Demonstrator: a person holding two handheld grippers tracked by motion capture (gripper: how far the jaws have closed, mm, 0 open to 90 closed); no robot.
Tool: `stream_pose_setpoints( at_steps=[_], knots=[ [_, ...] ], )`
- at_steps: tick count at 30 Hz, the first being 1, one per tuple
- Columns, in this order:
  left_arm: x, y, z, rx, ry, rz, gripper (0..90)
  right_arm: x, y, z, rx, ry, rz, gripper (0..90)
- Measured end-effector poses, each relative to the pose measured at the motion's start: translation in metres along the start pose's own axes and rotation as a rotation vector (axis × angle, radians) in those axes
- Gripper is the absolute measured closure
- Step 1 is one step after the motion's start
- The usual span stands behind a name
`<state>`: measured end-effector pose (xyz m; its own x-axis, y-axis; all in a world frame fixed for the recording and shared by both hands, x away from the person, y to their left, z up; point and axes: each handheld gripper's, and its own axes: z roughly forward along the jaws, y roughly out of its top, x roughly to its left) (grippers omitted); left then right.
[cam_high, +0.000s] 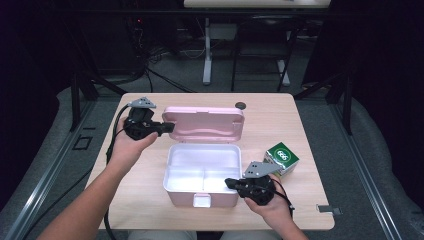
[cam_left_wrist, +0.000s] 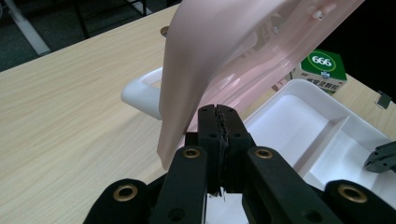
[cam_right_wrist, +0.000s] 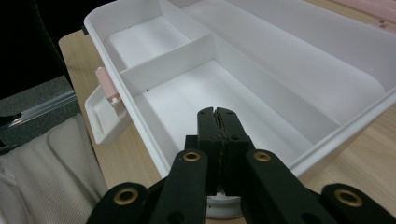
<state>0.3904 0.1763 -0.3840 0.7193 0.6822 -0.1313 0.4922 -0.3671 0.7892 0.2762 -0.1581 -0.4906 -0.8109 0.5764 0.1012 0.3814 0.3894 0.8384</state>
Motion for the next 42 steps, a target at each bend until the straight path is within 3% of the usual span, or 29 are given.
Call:
stream_pose_setpoints(
  at_steps=[23, 42],
  knots=[
    [0.007, 0.000, 0.010, 0.054, 0.051, 0.001, 88.3, -0.001, -0.001, 0.000, -0.013, 0.003, 0.007, 89.7],
    [0.016, 0.001, 0.027, 0.130, 0.103, -0.002, 88.3, -0.001, -0.002, 0.000, -0.016, 0.007, 0.008, 89.7]
  ],
)
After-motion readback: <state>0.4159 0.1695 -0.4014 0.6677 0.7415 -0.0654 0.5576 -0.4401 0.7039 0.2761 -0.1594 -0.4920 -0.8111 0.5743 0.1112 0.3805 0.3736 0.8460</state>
